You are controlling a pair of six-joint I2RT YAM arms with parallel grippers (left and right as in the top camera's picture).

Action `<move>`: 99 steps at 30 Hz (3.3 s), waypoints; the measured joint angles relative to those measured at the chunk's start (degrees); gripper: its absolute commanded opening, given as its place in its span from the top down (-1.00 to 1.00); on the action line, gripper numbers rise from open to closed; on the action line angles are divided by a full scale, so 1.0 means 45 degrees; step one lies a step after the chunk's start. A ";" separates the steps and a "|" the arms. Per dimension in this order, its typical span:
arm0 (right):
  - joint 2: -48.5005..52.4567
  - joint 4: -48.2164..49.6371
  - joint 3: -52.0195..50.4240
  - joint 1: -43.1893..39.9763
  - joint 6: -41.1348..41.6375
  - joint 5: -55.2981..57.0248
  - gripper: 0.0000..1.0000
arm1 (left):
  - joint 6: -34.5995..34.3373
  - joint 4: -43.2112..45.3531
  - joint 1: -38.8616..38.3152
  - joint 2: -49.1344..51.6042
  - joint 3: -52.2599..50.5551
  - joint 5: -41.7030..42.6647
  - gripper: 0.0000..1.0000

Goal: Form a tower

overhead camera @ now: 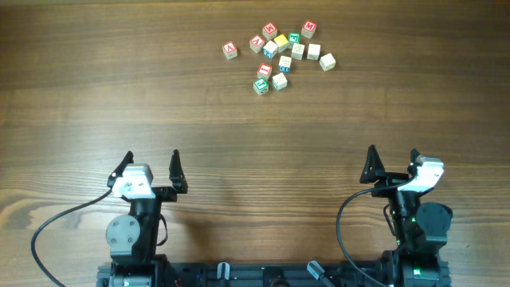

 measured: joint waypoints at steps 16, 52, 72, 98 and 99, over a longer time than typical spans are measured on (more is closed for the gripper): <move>0.0000 0.0000 0.0000 0.0000 0.0000 0.0000 -0.99 | 0.0000 0.0000 0.0000 0.0000 0.0000 0.0000 -1.00; 0.0000 0.0000 0.0000 0.0000 0.0000 0.0000 -0.99 | 0.0000 0.0000 0.0000 0.0000 0.0000 0.0000 -1.00; 0.0000 0.0000 0.0005 0.0000 0.0000 0.0000 -1.00 | 0.0000 0.0010 0.0000 0.0000 0.0000 -0.0005 -1.00; 0.0000 0.0000 0.0005 0.0000 0.0000 0.0000 -1.00 | -0.1710 0.0782 0.0000 0.1549 0.2404 0.3143 -1.00; 0.0000 0.0000 0.0000 0.0000 0.0000 0.0000 -1.00 | -0.1729 0.0777 0.0000 0.2171 0.2696 0.3254 -1.00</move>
